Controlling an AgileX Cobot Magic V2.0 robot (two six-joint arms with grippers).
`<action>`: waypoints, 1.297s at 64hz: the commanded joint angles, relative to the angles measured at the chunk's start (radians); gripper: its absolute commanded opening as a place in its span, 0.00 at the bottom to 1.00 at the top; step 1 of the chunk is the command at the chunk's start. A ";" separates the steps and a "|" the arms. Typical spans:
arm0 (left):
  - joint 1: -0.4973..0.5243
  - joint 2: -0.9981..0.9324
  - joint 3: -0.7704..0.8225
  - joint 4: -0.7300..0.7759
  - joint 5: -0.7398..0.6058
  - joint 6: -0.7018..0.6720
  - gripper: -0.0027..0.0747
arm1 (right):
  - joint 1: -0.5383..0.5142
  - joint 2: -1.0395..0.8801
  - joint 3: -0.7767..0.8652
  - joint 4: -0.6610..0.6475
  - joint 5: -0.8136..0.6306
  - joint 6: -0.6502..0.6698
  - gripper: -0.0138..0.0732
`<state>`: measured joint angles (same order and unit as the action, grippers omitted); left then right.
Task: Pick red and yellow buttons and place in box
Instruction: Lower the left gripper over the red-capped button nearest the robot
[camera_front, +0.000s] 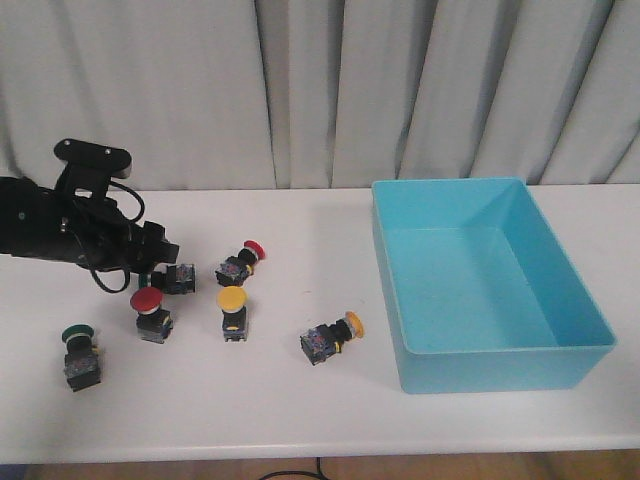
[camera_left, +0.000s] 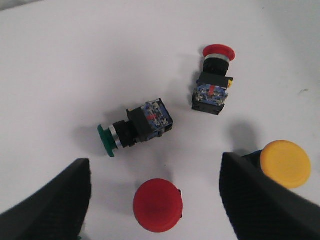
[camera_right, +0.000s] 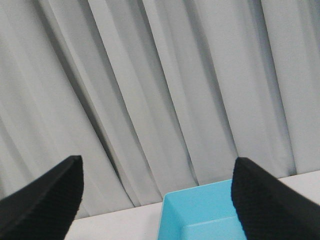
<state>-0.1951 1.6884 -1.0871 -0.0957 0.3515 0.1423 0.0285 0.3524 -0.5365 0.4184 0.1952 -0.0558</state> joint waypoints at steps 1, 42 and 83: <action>-0.003 -0.008 -0.033 -0.011 -0.065 -0.001 0.71 | -0.004 0.016 -0.033 0.006 -0.053 -0.011 0.82; -0.003 0.120 -0.033 -0.011 -0.024 -0.004 0.71 | -0.004 0.016 -0.033 0.012 -0.031 -0.011 0.82; -0.003 0.150 -0.033 -0.019 -0.013 -0.010 0.45 | -0.004 0.016 -0.033 0.016 -0.021 -0.011 0.82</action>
<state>-0.1951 1.8787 -1.0911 -0.1024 0.3641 0.1385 0.0285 0.3524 -0.5365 0.4313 0.2285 -0.0558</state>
